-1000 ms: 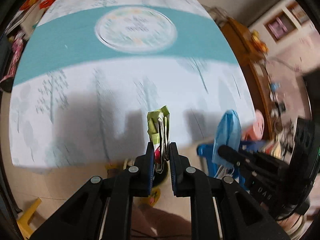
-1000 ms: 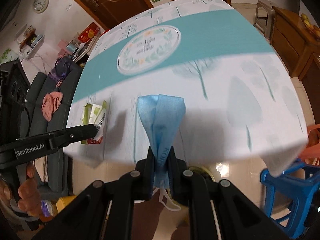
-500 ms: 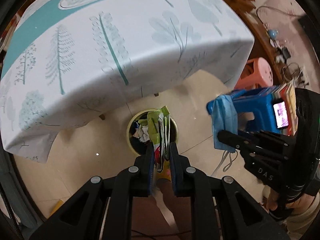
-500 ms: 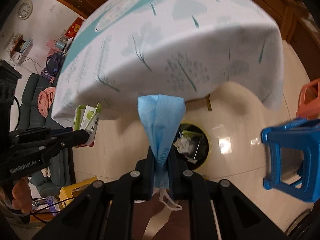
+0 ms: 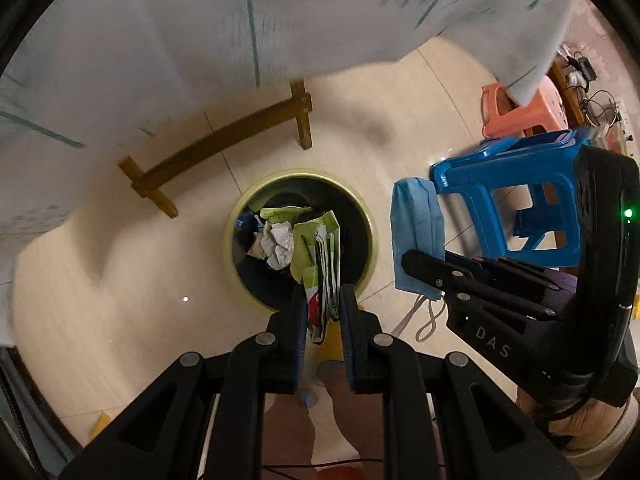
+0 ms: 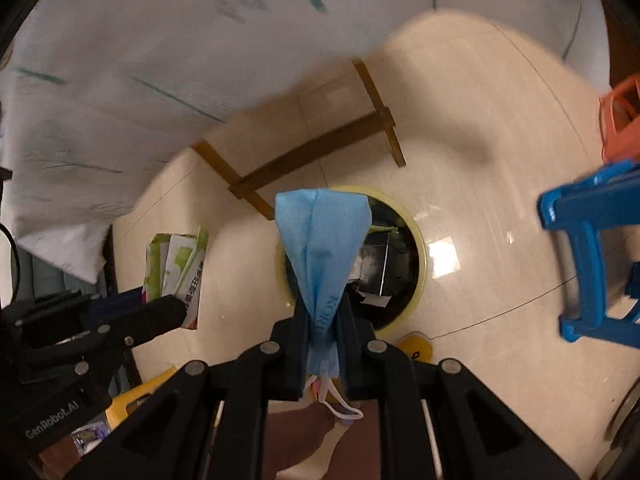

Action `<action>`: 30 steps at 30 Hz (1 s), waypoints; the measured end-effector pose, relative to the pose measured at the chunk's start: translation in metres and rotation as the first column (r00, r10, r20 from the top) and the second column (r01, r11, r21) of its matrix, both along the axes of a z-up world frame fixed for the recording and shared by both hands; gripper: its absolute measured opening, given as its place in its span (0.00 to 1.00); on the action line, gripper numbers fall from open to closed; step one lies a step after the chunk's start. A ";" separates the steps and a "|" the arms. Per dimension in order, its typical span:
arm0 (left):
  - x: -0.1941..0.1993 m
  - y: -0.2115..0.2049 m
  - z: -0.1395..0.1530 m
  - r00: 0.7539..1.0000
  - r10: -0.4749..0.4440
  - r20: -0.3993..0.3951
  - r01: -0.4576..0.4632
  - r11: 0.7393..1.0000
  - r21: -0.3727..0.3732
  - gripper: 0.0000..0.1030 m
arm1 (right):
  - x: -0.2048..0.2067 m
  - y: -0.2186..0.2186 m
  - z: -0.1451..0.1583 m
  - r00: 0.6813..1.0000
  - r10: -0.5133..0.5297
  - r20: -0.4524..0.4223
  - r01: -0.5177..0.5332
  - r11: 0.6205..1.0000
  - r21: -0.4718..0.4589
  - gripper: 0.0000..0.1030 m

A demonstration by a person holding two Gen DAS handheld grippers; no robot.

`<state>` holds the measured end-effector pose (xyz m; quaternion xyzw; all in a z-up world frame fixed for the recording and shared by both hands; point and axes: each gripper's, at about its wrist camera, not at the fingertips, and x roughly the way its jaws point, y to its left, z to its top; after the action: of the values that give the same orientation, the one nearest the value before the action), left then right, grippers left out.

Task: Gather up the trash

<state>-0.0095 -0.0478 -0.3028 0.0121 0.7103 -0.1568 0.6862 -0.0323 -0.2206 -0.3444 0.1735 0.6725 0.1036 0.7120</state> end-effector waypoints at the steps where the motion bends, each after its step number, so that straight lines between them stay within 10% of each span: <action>1: 0.001 0.001 -0.015 1.000 -0.003 -0.005 0.003 1.000 -0.004 0.15 | 0.000 0.000 -0.010 1.000 -0.005 -0.003 0.005 1.000 -0.001 0.13; 10: 0.019 -0.007 -0.086 1.000 -0.024 -0.011 0.024 1.000 0.005 0.69 | 0.004 -0.005 -0.086 1.000 -0.021 -0.021 0.021 0.999 -0.030 0.15; 20: 0.018 0.012 -0.108 0.999 0.015 0.032 -0.018 0.996 0.092 0.82 | 0.010 0.009 -0.115 0.999 0.014 -0.051 -0.015 1.000 -0.013 0.22; 25: 0.014 0.026 -0.094 0.996 0.057 0.062 -0.062 0.994 0.095 0.86 | 0.018 0.023 -0.110 0.998 0.057 -0.036 -0.058 0.998 -0.024 0.56; 30: 0.010 0.034 -0.070 0.991 0.086 0.098 -0.094 0.993 0.076 0.94 | 0.025 0.034 -0.091 0.995 0.100 0.016 -0.099 0.993 -0.063 0.65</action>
<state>0.0004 -0.0135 -0.3733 0.0150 0.6826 -0.0963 0.7242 -0.0069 -0.1871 -0.4352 0.1165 0.6765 0.1195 0.7173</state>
